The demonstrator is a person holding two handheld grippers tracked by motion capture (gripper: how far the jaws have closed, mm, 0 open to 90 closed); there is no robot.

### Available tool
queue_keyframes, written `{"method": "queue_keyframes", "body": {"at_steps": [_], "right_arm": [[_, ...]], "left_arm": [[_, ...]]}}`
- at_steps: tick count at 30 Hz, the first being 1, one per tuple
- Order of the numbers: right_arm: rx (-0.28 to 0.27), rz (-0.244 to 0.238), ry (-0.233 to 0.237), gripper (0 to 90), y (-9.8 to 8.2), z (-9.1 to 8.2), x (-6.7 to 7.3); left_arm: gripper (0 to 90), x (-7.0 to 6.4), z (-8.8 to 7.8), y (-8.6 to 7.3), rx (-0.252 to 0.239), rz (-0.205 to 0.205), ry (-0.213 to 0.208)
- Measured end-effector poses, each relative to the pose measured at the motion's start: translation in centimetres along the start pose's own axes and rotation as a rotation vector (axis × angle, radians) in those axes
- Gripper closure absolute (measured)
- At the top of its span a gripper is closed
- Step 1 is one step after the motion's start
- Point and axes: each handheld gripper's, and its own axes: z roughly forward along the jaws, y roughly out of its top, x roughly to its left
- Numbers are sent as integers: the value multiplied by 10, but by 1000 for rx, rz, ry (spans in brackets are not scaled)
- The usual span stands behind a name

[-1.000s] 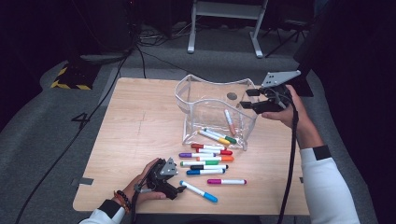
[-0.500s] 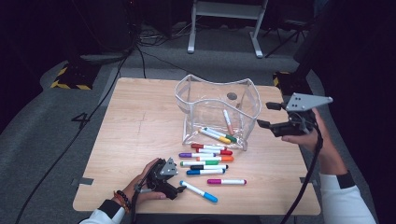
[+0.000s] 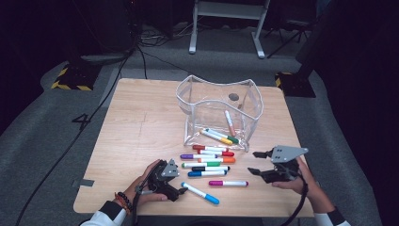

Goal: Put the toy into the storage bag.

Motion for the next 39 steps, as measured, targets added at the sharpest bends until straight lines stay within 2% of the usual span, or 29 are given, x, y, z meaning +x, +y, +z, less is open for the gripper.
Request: {"method": "queue_keyframes", "body": {"at_steps": [2, 4, 6, 7, 14, 16, 20, 22, 25, 30, 34, 39], "right_arm": [[12, -4, 46, 440, -5, 15, 7], [52, -41, 96, 474, -8, 31, 15], [65, -33, 144, 491, -10, 46, 21], [75, -46, 163, 495, -10, 53, 26], [118, -81, 221, 509, -6, 87, 40], [126, -86, 219, 516, -4, 94, 42], [147, -92, 249, 586, -1, 108, 43], [141, -80, 251, 610, -1, 109, 43], [124, -72, 251, 739, -5, 105, 41], [139, -103, 217, 745, -12, 94, 39], [116, -44, 211, 746, -20, 81, 29], [80, -5, 162, 747, -25, 61, 16]], "left_arm": [[102, 0, 0, 0, 0, 0, 0], [102, 0, 0, 0, 0, 0, 0], [102, 0, 0, 0, 0, 0, 0], [102, 0, 0, 0, 0, 0, 0], [102, 0, 0, 0, 0, 1, -1], [102, 0, 0, 0, 0, 1, -1], [101, 0, 0, 0, 0, 0, 0], [101, 0, 0, 0, 0, 0, 0], [102, 0, 0, 0, 0, 0, 0], [102, 0, 0, 0, 1, 0, 2], [102, 0, -1, 0, 5, 0, 4], [101, 1, 0, 0, 5, 2, 1]]}}
